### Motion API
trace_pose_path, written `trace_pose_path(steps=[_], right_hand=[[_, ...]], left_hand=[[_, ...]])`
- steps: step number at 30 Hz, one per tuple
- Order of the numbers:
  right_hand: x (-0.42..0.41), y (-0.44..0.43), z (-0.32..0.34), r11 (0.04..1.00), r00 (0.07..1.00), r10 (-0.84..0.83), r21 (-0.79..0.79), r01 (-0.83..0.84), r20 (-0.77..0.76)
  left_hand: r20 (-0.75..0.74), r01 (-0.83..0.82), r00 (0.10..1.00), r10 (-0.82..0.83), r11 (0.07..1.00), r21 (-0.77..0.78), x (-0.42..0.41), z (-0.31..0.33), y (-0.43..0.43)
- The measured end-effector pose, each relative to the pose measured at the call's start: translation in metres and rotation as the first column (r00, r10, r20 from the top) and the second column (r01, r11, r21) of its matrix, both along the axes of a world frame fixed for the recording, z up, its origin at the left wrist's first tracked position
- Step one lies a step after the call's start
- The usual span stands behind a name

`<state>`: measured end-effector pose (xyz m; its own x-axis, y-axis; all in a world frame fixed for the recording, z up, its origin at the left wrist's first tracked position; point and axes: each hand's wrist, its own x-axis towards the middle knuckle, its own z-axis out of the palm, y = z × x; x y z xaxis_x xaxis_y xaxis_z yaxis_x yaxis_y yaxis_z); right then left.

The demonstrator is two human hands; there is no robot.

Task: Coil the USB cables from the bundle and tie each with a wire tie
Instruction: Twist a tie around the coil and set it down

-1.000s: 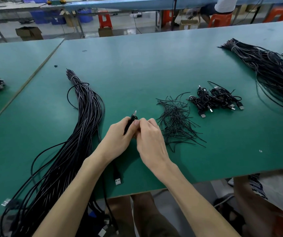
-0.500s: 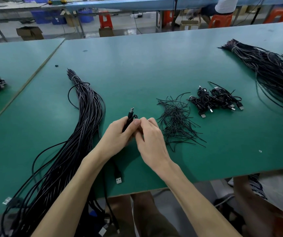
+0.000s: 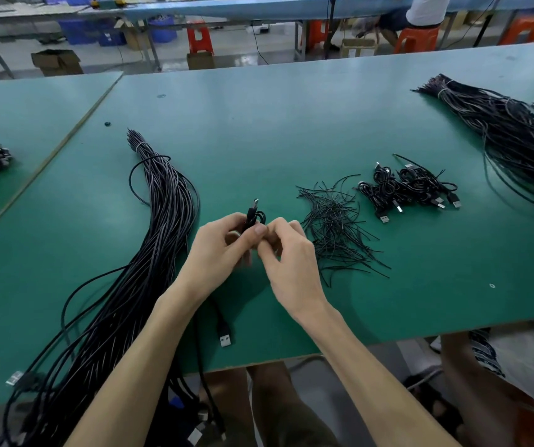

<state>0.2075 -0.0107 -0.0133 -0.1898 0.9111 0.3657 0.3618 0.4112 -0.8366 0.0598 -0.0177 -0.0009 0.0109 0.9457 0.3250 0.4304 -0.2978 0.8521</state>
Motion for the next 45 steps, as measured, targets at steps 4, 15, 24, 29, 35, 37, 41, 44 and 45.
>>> trace_pose_path(steps=[4, 15, 24, 29, 35, 37, 41, 44, 45], right_hand=[[-0.002, -0.001, -0.003, 1.000, 1.000, -0.019, 0.024, 0.019, 0.001], [-0.002, 0.004, -0.007, 0.980, 0.998, 0.020, -0.198, -0.032, -0.066], [-0.002, 0.007, -0.014, 0.966, 0.992, 0.115, -0.241, -0.098, 0.057], [0.001, 0.006, -0.006, 0.954, 0.985, 0.162, -0.244, -0.172, -0.059], [0.002, 0.004, -0.005, 0.975, 0.986, 0.125, -0.170, -0.142, -0.106], [0.002, 0.005, -0.004, 0.977, 0.983, 0.099, -0.173, -0.126, -0.155], [0.002, 0.006, -0.004, 0.972, 0.950, 0.066, -0.196, -0.131, -0.306], [0.002, 0.006, -0.002, 0.971, 0.942, 0.045, -0.208, -0.120, -0.333], [0.002, 0.007, -0.002, 0.970, 0.942, 0.047, -0.212, -0.122, -0.331]], left_hand=[[-0.066, -0.099, 0.992, 0.103, 0.993, 0.065, -0.001, -0.003, -0.002], [-0.155, -0.108, 0.982, 0.107, 0.994, 0.003, 0.001, -0.008, 0.000], [-0.328, -0.122, 0.934, 0.141, 0.990, 0.076, -0.003, -0.013, 0.003], [-0.346, -0.128, 0.923, 0.166, 0.983, 0.130, -0.001, -0.011, 0.001], [-0.032, -0.090, 0.996, 0.088, 0.994, -0.067, 0.004, -0.002, 0.002], [0.174, -0.027, 0.983, 0.055, 0.987, -0.158, 0.001, 0.003, 0.002], [0.393, 0.166, 0.918, -0.061, 0.956, -0.240, -0.010, 0.010, -0.001], [0.424, 0.246, 0.897, -0.125, 0.938, -0.243, -0.015, 0.011, -0.002], [0.416, 0.249, 0.900, -0.132, 0.938, -0.241, -0.015, 0.011, -0.002]])
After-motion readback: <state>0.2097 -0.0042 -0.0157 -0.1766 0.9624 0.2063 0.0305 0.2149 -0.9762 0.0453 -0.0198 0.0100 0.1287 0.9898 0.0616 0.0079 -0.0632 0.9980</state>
